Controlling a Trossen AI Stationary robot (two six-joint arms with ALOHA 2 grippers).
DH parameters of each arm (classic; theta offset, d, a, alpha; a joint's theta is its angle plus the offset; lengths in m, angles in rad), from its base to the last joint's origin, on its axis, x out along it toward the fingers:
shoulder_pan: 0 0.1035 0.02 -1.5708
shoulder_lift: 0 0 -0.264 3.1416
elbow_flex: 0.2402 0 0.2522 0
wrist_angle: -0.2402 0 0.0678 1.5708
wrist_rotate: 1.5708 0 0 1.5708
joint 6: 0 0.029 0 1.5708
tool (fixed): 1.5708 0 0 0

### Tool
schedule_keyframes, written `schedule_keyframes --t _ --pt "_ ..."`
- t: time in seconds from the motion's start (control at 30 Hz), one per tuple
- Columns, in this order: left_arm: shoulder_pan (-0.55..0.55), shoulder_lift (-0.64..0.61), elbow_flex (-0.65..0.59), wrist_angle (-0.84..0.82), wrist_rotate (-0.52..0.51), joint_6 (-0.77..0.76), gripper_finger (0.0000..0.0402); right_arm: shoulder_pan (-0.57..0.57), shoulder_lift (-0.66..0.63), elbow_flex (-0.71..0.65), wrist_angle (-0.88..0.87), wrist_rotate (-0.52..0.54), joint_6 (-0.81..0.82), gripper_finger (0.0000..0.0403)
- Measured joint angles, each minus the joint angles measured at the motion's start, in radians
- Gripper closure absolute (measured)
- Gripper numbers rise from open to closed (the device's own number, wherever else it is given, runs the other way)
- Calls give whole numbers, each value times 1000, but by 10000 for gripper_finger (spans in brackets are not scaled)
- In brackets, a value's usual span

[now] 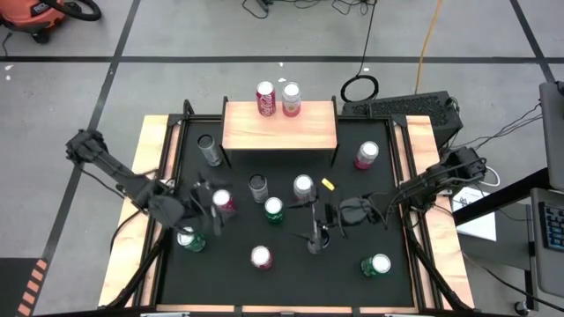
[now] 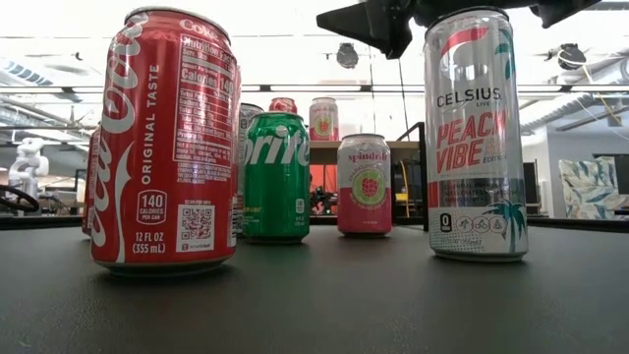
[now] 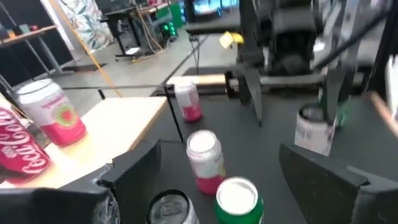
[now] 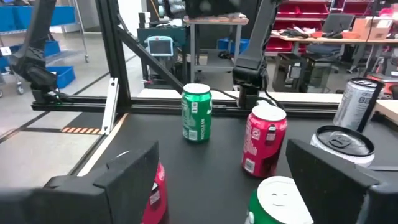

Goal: Place canned beverage on shelf
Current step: Put the top red soda can on the shelf aligned with the other red soda can

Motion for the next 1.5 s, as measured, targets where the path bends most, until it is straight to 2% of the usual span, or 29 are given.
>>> schedule_keyframes --t 0.1,0.23,0.33,0.4,0.5,0.57,0.63,0.77,0.9,1.07,1.23,1.5 --pt "6 -74 4 -29 2 -5 78 -9 0 0 1 0 -19 74" --pt "38 -189 3 -204 3 -65 78 -31 0 0 32 0 -27 74" --pt "104 -257 3 -309 21 -142 78 -53 0 2 44 1 -26 74" --pt "161 -290 3 -331 122 -161 78 -70 0 16 19 -2 -27 74" --pt "247 -320 3 -290 343 -102 78 -93 0 44 -38 -4 -39 74" --pt "294 -325 3 -269 420 -53 78 -106 0 67 -80 -7 -57 74" --pt "334 -329 3 -277 405 -31 78 -115 0 85 -108 -31 -84 74" --pt "376 -328 3 -339 278 -55 78 -124 0 95 -109 -65 -138 74" --pt "357 -293 -14 -352 300 -150 78 -125 0 95 -116 -62 -199 74" --pt "291 -220 -61 -380 309 -162 78 -125 0 95 -146 -60 -234 74" --pt "238 -145 -62 -418 299 -239 78 -125 0 94 -173 -60 -253 74" --pt "181 -108 -62 -422 310 -288 78 -125 0 94 -185 -60 -253 74"
